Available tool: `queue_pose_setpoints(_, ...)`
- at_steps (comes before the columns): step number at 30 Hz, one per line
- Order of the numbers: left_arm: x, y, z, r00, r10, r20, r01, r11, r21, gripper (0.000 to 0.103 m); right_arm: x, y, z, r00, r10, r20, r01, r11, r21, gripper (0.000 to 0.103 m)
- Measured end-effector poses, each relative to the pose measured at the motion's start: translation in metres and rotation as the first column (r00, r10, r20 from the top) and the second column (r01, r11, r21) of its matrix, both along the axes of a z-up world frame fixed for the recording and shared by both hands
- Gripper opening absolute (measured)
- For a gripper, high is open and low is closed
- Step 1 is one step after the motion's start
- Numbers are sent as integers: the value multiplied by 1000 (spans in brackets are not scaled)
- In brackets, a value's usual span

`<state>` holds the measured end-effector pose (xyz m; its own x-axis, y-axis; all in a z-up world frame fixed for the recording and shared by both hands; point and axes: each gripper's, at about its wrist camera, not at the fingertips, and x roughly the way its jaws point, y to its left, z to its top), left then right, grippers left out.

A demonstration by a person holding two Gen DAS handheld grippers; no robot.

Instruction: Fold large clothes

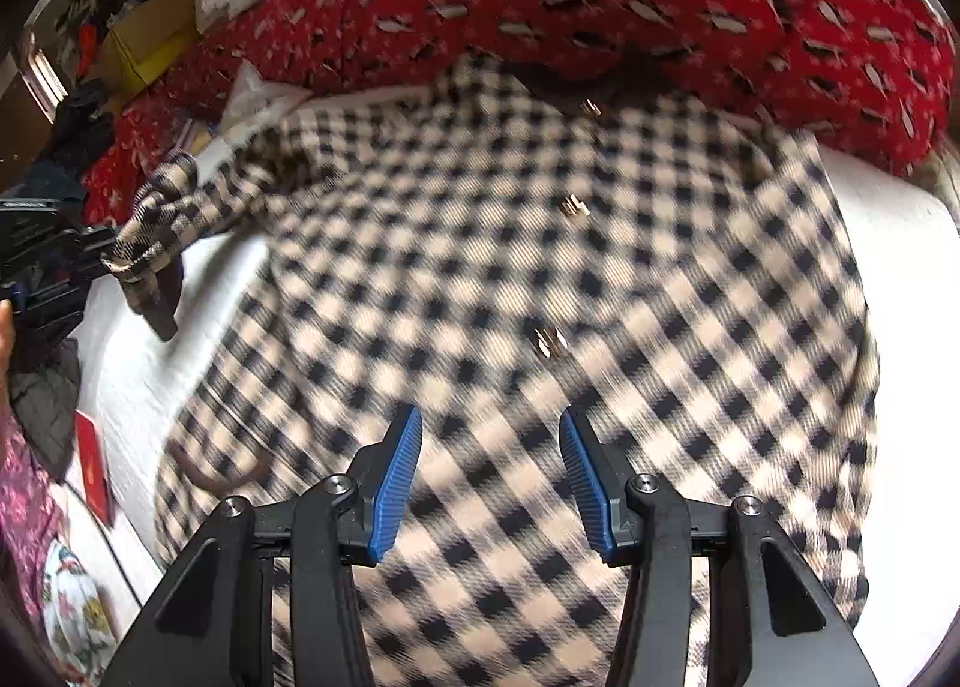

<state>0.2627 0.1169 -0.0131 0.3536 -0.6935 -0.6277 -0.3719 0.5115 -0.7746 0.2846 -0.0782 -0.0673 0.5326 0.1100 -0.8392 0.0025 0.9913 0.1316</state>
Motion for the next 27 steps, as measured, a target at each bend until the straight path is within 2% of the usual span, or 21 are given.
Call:
queue_pose_setpoints(3,-18,-24,-20,998,-20,-53,18,999,-40,2,-7,-12,-17,1000,-18,-24,18,1000,-24,49)
queue_pose_setpoints(5,-27,-39,-39,995,-39,-97,36,999,-32,2,-10,-21,-36,998,-24,-61,23,1000,-17,49)
queue_pose_setpoints(7,-33,-47,-56,989,-67,-133,63,998,-31,2,-18,-24,-37,1000,-5,-5,5,1000,-6,50)
queue_pose_setpoints(9,-42,-49,-65,984,-93,-149,89,995,-34,2,-19,-23,-36,1000,20,-7,-20,1000,-12,53)
queue_pose_setpoints(12,-56,-41,-50,988,-136,-78,137,991,2,4,-20,-23,-36,999,36,-9,-36,999,-6,54)
queue_pose_setpoints(14,-69,-27,-31,985,-173,-5,173,984,48,12,-22,-26,-33,1000,24,-12,-24,1000,8,54)
queue_pose_setpoints(15,-73,-23,-25,983,-181,18,179,981,78,19,-22,-28,-30,1000,7,-10,-7,1000,24,55)
queue_pose_setpoints(16,-78,-16,-20,982,-186,33,180,975,127,26,-23,-30,-25,1000,-5,5,5,997,71,56)
queue_pose_setpoints(17,-84,-8,-17,983,-180,43,169,969,182,26,-23,-32,-21,1000,-6,24,3,992,125,56)
queue_pose_setpoints(18,-87,-4,-17,983,-178,50,165,966,199,27,-22,-30,-14,999,4,45,-12,982,189,56)
queue_pose_setpoints(20,-93,1,-26,982,-184,42,172,966,194,27,-16,-19,-3,997,31,69,-48,966,255,56)
queue_pose_setpoints(22,-97,-4,-44,976,-217,1,212,957,197,27,-6,-1,3,994,81,75,-101,941,323,56)
queue_pose_setpoints(24,-101,-10,-52,971,-240,-3,234,947,221,27,10,20,5,992,109,60,-123,928,353,58)
queue_pose_setpoints(27,-104,-14,-48,964,-263,41,246,938,243,27,32,50,7,988,145,51,-154,916,370,58)
